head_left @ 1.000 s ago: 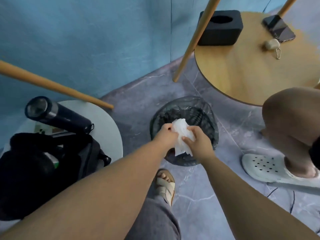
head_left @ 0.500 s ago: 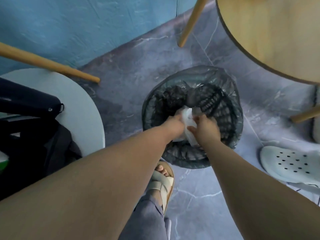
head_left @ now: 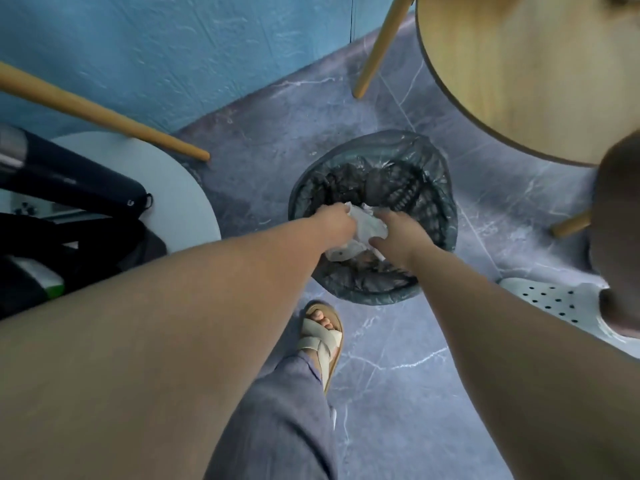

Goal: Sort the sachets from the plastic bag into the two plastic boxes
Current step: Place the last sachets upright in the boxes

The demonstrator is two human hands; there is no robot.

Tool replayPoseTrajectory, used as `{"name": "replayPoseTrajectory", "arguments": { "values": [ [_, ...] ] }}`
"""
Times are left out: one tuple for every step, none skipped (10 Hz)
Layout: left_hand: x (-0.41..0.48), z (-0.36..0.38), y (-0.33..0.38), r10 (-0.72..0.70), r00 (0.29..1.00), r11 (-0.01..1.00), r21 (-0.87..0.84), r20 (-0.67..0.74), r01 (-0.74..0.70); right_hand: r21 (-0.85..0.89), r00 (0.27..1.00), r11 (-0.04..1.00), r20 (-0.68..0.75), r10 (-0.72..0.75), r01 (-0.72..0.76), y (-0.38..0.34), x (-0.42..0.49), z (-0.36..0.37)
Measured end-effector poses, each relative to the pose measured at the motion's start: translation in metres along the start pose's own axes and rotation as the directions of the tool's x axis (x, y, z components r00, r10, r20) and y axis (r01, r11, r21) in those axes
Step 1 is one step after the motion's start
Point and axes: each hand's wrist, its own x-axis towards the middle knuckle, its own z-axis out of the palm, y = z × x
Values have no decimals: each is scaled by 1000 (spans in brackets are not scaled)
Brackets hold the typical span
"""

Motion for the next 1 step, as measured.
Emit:
{"name": "replayPoseTrajectory", "arguments": {
  "values": [
    [-36,-26,15,88,992,995,-35,-88,-91,-29,998,999,-52,-43,41,-15,-27,-27]
  ]
}}
